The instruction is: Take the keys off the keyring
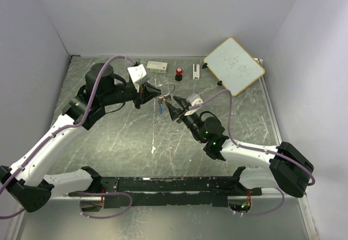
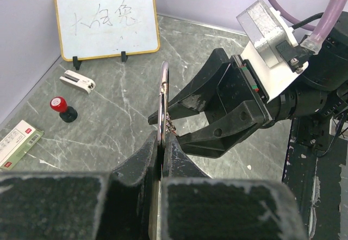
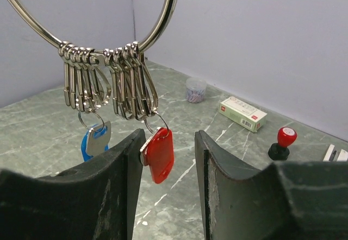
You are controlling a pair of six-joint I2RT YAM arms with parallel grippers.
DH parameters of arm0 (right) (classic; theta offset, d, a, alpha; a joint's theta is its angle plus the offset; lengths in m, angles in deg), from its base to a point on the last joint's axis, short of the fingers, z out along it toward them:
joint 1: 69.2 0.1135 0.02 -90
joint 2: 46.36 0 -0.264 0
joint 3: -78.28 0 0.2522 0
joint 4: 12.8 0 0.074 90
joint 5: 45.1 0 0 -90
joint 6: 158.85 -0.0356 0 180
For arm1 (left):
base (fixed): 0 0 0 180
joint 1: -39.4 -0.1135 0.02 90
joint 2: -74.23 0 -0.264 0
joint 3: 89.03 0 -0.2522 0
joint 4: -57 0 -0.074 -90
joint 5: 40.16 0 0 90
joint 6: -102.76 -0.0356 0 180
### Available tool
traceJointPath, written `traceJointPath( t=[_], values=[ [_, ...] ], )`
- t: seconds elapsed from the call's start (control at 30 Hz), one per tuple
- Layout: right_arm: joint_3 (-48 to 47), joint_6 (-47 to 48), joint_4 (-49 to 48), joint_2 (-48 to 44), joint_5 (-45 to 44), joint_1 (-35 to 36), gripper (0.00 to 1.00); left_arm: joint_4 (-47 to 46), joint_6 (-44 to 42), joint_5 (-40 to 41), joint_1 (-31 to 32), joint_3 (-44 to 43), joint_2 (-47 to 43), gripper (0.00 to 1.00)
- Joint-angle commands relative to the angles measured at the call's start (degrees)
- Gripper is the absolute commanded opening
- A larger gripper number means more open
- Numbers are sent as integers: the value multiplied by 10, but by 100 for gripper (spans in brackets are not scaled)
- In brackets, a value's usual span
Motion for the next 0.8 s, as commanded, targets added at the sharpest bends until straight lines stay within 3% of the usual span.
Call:
traceJointPath(
  t=[0.0, 0.1, 0.27, 0.5, 0.7, 0.77],
  values=[
    [-16, 7, -22, 4, 5, 2, 42, -19, 8, 8, 6, -6, -14, 7],
    [-18, 7, -19, 3, 3, 2, 35, -19, 8, 12, 6, -5, -18, 7],
    [-21, 8, -4, -1, 1, 2, 0, -28, 10, 19, 6, 2, -23, 7],
    [-32, 16, 68, -27, -15, 2, 0, -36, 14, 60, 6, 11, -23, 7],
    [-74, 18, 217, -65, -65, 2, 0, -40, 15, 125, 6, 23, -13, 18],
    [-96, 13, 270, -77, -83, 2, 0, -45, 13, 134, 6, 30, -11, 26]
  ],
)
